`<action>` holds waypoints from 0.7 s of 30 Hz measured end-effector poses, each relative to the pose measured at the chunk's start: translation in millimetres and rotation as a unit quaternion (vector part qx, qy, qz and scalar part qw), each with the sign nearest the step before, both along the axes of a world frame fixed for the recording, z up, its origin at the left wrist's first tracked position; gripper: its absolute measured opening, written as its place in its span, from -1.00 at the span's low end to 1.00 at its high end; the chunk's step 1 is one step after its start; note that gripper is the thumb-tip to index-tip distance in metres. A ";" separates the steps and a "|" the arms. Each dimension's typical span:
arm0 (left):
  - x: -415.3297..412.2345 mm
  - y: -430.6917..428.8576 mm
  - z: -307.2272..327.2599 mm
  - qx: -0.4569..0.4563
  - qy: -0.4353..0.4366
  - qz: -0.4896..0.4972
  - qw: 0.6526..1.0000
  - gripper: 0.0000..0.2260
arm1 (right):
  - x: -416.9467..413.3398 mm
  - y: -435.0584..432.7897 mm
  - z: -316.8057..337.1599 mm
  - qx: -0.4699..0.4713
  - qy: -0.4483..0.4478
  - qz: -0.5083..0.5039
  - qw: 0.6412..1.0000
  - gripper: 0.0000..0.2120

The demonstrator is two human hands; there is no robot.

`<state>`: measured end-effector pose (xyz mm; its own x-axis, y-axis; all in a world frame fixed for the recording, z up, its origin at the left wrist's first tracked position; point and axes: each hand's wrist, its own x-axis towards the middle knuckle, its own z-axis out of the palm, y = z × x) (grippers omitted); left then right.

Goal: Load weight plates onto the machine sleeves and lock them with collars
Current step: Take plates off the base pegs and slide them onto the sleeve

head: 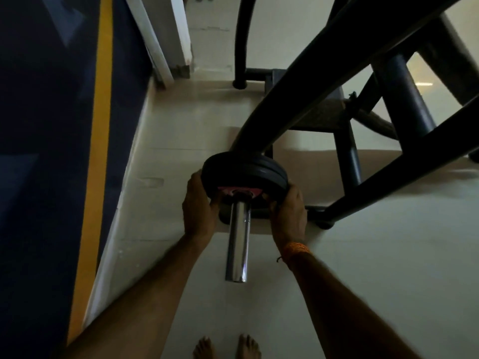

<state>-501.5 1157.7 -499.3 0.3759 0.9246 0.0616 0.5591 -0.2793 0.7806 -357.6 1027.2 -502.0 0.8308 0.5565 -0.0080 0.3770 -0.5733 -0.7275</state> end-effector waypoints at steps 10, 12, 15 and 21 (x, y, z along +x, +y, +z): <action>-27.5 -4.6 -0.7 0.027 0.029 -0.008 0.999 -0.62 | -18.2 -22.2 -6.5 0.020 -0.014 0.005 1.000 -0.56; -40.0 -13.7 -0.4 0.023 0.035 -0.009 0.999 -0.65 | -26.0 -33.9 -3.8 0.025 -0.007 0.019 0.999 -0.51; -60.8 -35.3 0.5 0.013 0.042 -0.005 0.999 -0.65 | -40.3 -55.3 0.2 0.044 -0.007 0.035 0.998 -0.52; -113.9 -103.7 14.1 -0.011 0.052 0.001 0.999 -0.67 | -82.2 -116.2 5.4 0.087 -0.023 0.087 0.992 -0.62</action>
<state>-615.4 1054.0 -485.1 0.3768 0.9263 0.0019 0.6381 -0.2610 0.7244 -439.7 911.1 -496.6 0.7194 0.6811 0.1361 0.4944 -0.3645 -0.7891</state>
